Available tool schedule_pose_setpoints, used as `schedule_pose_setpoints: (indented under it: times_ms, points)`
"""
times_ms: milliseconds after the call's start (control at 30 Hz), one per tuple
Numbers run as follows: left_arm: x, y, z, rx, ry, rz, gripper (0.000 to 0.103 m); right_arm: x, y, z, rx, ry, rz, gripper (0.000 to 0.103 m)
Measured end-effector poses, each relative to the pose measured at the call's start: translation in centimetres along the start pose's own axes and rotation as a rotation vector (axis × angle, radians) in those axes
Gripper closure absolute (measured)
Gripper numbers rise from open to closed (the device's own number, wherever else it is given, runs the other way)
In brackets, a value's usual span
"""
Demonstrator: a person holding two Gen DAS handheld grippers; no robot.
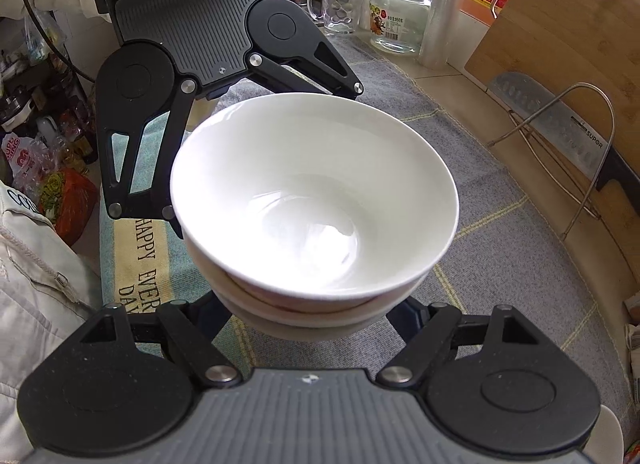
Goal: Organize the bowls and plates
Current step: 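Lift the bowl stack with both grippers and carry it over the plate stack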
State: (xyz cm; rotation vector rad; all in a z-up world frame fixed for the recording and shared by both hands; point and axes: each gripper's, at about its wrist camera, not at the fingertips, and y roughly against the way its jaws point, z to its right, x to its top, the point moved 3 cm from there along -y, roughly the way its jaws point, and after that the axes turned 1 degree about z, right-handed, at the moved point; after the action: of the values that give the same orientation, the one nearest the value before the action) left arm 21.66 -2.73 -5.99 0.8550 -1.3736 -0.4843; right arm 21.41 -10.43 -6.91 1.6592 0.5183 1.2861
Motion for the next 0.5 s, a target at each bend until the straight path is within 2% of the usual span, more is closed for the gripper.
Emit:
schedule_pose_setpoints:
  times_ms: [500]
  points:
    - [8.3,-5.0,1.7,-0.009,-0.053,0.03,0.018,-6.0,7.3,3.1,-0.06,-0.003,0.007,0.018]
